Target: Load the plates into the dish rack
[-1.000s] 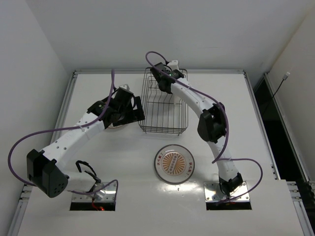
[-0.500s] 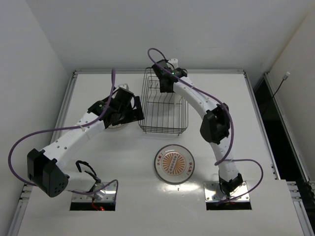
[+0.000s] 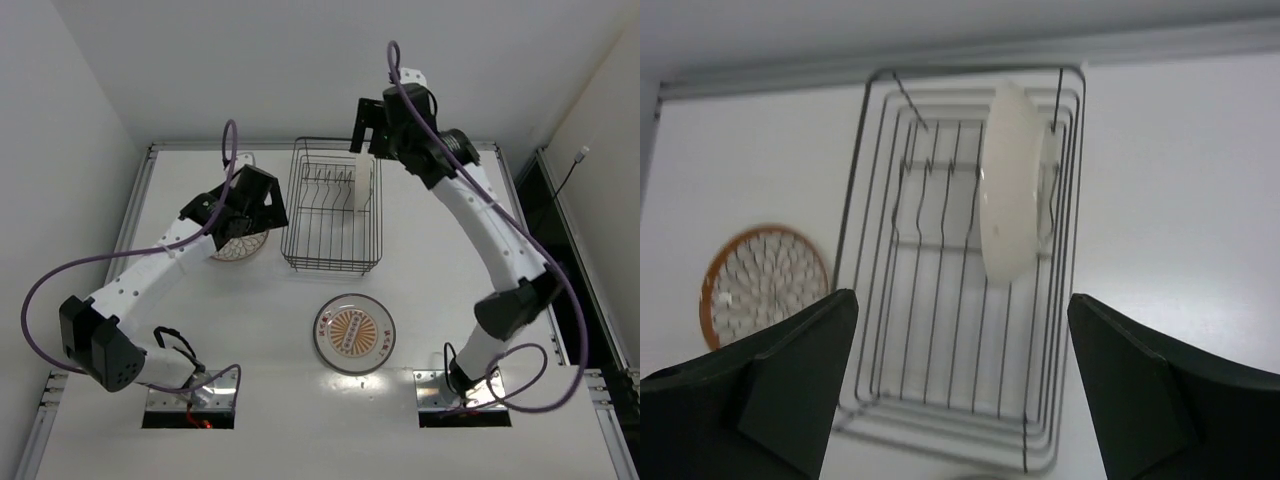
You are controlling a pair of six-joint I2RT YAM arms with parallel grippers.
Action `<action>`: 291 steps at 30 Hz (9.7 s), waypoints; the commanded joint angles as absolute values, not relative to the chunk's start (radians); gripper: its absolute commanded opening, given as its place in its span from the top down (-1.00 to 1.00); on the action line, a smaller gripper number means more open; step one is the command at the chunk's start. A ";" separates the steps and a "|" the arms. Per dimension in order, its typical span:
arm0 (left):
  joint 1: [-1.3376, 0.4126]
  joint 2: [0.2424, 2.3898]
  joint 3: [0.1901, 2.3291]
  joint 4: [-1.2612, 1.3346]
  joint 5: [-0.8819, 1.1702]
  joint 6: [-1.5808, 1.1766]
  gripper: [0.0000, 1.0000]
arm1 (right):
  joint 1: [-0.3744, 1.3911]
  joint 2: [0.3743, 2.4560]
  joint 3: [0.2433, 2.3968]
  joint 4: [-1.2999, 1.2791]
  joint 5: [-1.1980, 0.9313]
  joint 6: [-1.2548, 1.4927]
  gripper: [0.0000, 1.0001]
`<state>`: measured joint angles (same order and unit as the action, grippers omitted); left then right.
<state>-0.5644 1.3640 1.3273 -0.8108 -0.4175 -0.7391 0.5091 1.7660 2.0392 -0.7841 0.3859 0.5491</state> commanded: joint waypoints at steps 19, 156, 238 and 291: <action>-0.575 1.427 1.344 -0.787 -0.387 -0.811 -0.99 | 0.413 0.749 0.680 -0.735 -0.290 1.054 -0.76; -0.805 1.014 0.928 -0.872 -0.352 -0.790 -0.30 | 0.891 2.456 2.226 0.838 1.807 -0.976 1.00; -0.805 0.868 1.155 -1.213 -0.615 -0.830 -0.30 | 0.856 2.559 2.027 1.345 1.825 -1.227 1.00; -0.744 1.265 1.336 -0.979 -0.842 -0.781 -1.00 | 0.865 1.910 1.950 1.313 1.816 -1.562 -0.99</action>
<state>-0.7704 1.2346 1.2800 -1.0634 -0.7750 -0.8001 0.8597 1.9610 1.9121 1.3090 1.5063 -1.4940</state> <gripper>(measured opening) 0.996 0.992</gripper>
